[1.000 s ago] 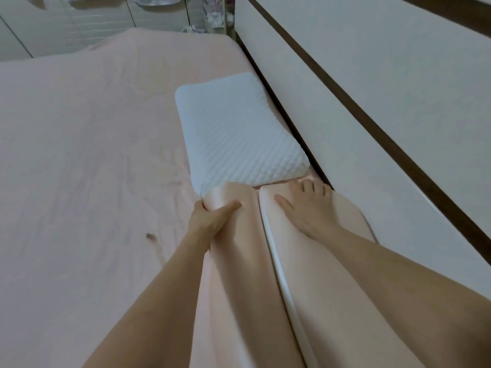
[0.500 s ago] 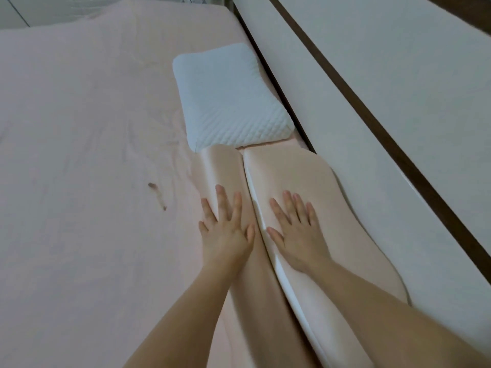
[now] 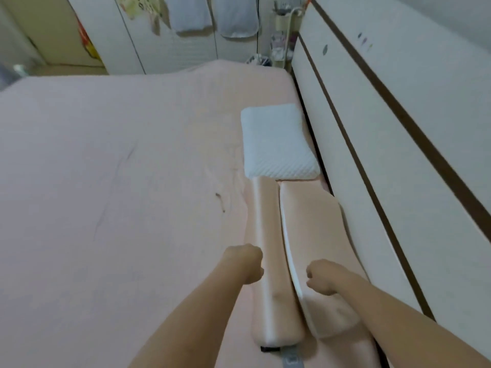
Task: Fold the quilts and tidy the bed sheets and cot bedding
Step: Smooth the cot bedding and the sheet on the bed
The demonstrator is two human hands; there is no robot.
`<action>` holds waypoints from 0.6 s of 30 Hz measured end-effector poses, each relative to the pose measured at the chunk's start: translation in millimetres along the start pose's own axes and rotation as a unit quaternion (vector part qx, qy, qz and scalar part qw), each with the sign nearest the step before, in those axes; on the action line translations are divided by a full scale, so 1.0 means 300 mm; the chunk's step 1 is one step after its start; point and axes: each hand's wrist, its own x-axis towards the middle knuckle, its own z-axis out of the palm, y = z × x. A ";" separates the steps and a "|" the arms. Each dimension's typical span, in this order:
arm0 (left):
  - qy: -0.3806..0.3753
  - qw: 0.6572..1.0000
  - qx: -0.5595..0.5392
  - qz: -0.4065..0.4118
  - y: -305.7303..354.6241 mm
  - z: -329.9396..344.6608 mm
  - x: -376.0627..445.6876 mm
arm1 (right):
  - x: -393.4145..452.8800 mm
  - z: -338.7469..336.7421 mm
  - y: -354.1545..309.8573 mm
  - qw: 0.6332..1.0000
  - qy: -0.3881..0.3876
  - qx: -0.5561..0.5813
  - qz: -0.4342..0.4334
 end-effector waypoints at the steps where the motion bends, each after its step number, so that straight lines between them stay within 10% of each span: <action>1: 0.005 1.000 -0.007 -0.009 -0.023 -0.057 -0.045 | -0.032 -0.057 -0.026 1.000 0.022 0.002 -0.011; 18: 0.072 0.971 -0.059 -0.220 -0.681 -0.325 -1.025 | -0.621 -0.672 -0.777 0.963 0.218 -0.051 -0.151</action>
